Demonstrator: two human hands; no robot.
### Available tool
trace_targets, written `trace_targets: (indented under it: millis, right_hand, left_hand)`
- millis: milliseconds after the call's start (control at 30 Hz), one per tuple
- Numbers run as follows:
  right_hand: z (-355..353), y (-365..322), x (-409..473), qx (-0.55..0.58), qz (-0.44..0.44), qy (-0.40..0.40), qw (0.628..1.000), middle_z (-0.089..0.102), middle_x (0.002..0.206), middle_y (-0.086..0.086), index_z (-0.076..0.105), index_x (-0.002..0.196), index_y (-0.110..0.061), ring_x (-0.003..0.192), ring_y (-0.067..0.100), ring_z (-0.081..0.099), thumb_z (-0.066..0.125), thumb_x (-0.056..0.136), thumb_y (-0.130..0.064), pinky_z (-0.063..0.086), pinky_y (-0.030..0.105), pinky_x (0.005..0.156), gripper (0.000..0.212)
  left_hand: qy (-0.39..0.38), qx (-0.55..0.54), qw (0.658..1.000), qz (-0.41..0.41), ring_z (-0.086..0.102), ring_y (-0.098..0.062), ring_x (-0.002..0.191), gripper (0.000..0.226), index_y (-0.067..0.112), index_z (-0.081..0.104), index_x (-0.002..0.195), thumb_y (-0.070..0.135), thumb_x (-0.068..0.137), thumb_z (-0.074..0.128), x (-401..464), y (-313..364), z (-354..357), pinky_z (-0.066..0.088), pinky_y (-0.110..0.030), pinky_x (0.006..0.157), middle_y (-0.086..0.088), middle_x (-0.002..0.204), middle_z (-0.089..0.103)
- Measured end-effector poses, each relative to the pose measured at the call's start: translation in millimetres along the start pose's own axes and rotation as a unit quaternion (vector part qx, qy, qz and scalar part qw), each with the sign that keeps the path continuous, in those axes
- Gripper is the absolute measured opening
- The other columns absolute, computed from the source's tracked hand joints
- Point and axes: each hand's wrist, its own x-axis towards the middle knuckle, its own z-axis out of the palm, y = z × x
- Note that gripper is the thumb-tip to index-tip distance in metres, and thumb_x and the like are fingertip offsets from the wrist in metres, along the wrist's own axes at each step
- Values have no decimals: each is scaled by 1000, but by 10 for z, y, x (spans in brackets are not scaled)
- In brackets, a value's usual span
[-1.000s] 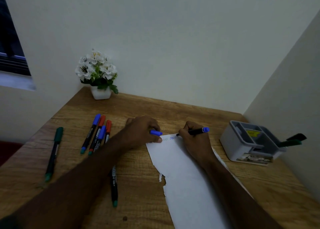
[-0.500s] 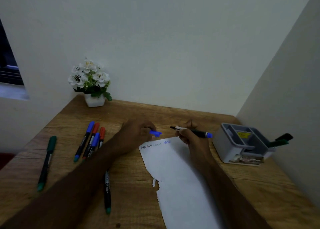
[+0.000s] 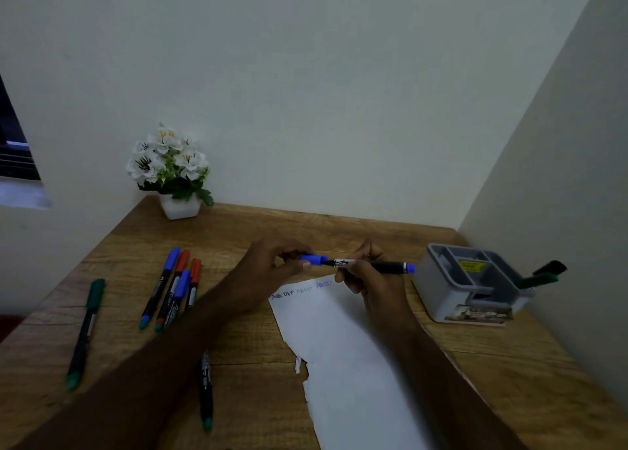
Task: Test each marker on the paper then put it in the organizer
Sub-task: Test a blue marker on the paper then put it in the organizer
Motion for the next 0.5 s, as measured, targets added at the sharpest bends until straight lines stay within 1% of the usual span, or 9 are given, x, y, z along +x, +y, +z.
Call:
trace_targets:
  millis: [67,133,200,267,333,400,500]
  right_hand:
    - [-5,15,2,-16,3,-8,1000,65,66,18,60,72,-15,54,19,47,60,82,-8,39,27,53,13]
    - [-11,28,3,-23,1,-25,999,66,69,18,63,73,-16,56,20,49,63,84,-8,41,28,54,13]
    - [-13,31,4,-15,4,-36,999,67,73,20,63,78,-11,57,20,52,65,86,-10,43,28,54,8]
    - [-20,41,13,6,11,-39,999,67,74,22,62,83,-6,56,21,52,67,86,-10,43,28,52,8]
    - [-30,49,29,20,23,-40,999,65,71,19,63,82,-6,53,19,49,69,87,-12,40,26,49,10]
    - [-37,49,46,38,41,-44,997,59,63,12,64,76,-11,53,15,47,70,86,-13,36,24,49,12]
    - [-42,31,67,76,67,-58,993,50,56,4,60,70,-14,50,11,41,68,88,-10,31,22,48,20]
  left_hand:
    - [-4,-3,1000,6,61,-5,89,19,22,73,106,17,87,70,1,7,5,40,-8,70,10,94,71]
    - [-15,-10,1000,18,63,-6,90,19,23,73,105,15,87,69,4,18,18,44,-12,74,12,95,71]
    - [-21,-21,999,31,65,-5,88,19,23,73,104,15,88,68,2,41,25,48,-15,74,16,94,72]
    - [-18,-26,998,51,66,-5,84,18,21,74,104,15,89,66,3,59,21,49,-15,70,19,90,72]
    - [-9,-24,998,62,66,-7,80,17,22,74,103,16,90,65,-1,73,23,50,-19,67,16,87,73]
    - [1,-15,998,68,65,-9,77,16,22,75,101,16,90,65,-7,86,29,50,-24,66,12,84,73]
    - [8,-4,997,75,62,-13,72,13,15,76,96,14,91,64,-16,118,46,48,-33,65,2,80,73]
